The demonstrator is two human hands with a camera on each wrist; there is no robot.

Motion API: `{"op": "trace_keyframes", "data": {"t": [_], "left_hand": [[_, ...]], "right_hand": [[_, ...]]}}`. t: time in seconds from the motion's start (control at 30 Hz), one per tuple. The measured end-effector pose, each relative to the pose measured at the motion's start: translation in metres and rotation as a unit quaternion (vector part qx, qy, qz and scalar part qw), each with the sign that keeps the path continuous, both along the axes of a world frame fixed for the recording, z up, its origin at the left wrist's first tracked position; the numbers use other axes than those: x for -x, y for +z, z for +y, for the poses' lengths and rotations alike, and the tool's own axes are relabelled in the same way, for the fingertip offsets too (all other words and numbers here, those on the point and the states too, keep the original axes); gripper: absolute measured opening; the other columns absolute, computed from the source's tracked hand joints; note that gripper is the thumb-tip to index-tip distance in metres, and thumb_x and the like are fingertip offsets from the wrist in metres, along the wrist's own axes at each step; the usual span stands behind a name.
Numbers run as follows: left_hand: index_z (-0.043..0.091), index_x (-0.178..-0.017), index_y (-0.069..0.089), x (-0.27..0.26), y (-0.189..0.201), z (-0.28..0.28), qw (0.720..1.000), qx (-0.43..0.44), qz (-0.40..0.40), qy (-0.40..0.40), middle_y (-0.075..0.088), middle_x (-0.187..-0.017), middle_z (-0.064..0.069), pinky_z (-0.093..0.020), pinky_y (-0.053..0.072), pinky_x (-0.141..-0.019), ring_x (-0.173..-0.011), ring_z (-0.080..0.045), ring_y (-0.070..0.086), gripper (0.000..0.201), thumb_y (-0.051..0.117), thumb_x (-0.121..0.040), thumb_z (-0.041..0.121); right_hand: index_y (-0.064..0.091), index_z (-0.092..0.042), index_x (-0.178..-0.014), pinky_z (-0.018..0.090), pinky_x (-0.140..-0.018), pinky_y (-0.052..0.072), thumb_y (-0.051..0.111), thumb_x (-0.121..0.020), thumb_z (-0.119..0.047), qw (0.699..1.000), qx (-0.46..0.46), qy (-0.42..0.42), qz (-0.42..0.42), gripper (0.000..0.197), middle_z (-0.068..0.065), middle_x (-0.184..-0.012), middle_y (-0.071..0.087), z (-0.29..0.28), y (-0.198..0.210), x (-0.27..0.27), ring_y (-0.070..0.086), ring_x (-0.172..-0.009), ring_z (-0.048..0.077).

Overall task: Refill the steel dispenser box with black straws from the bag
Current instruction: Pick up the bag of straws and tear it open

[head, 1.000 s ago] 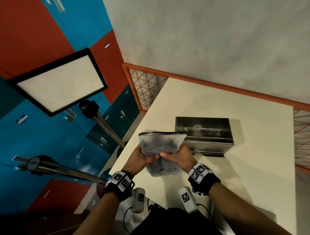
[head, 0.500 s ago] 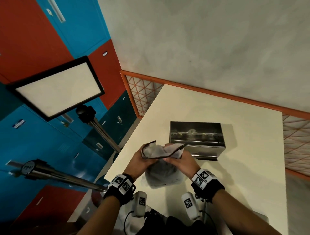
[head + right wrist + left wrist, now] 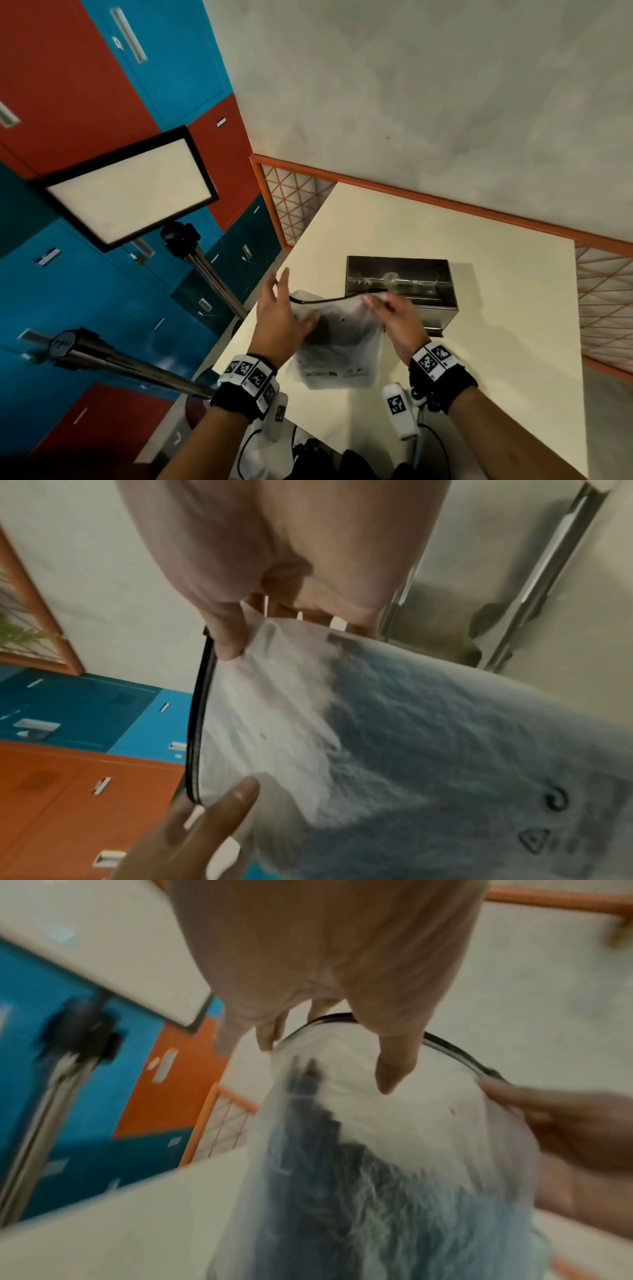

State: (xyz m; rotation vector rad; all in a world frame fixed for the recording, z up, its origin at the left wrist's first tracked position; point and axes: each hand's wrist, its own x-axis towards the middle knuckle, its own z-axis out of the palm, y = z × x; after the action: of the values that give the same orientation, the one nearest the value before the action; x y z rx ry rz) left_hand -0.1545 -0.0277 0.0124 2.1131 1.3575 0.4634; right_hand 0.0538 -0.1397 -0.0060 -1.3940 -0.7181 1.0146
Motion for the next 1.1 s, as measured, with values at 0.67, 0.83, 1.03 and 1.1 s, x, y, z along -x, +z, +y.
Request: {"op": "trace_keyframes", "data": {"t": [0.67,0.83,1.03,1.1], "left_hand": [[0.017,-0.108,0.062,-0.082,0.026,-0.029,0.942,-0.237,0.008,-0.236,0.069,-0.091,-0.002,-0.031,0.042,-0.06,-0.075,-0.024,0.06,0.025,0.043,-0.101,0.032],[0.024,-0.111,0.056,-0.079,0.024,-0.029,0.946,-0.22,0.054,-0.233,0.071,-0.1,0.004,-0.037,0.047,-0.068,-0.081,-0.021,0.056,0.022,0.039,-0.1,0.033],[0.031,-0.111,0.053,-0.057,0.018,-0.019,0.949,-0.225,0.105,-0.195,0.07,-0.098,0.01,-0.035,0.04,-0.075,-0.086,-0.016,0.056,0.014,0.041,-0.104,0.034],[0.031,-0.109,0.053,-0.05,0.019,-0.013,0.951,-0.222,0.105,-0.188,0.07,-0.098,0.011,-0.033,0.036,-0.074,-0.086,-0.015,0.055,0.014,0.041,-0.104,0.035]], "right_hand": [[0.07,-0.005,-0.102,0.026,-0.086,0.052,0.047,-0.101,-0.019,0.998,-0.033,-0.042,0.04,0.027,0.013,-0.099,0.072,0.004,0.011,0.005,0.066,-0.093,0.016],[0.069,-0.002,-0.091,0.034,-0.081,0.051,0.049,-0.101,-0.019,0.997,-0.038,-0.063,0.015,0.028,0.022,-0.091,0.069,0.006,0.005,0.006,0.063,-0.082,0.018],[0.061,-0.008,-0.076,0.045,-0.073,0.043,0.056,-0.098,-0.031,0.991,-0.022,-0.12,0.05,0.032,0.016,-0.076,0.058,0.008,-0.007,-0.001,0.052,-0.073,0.028],[0.065,-0.013,-0.075,0.046,-0.075,0.043,0.058,-0.096,-0.029,0.987,-0.012,-0.138,0.076,0.027,0.014,-0.075,0.056,0.008,-0.004,-0.003,0.051,-0.074,0.029]]}}
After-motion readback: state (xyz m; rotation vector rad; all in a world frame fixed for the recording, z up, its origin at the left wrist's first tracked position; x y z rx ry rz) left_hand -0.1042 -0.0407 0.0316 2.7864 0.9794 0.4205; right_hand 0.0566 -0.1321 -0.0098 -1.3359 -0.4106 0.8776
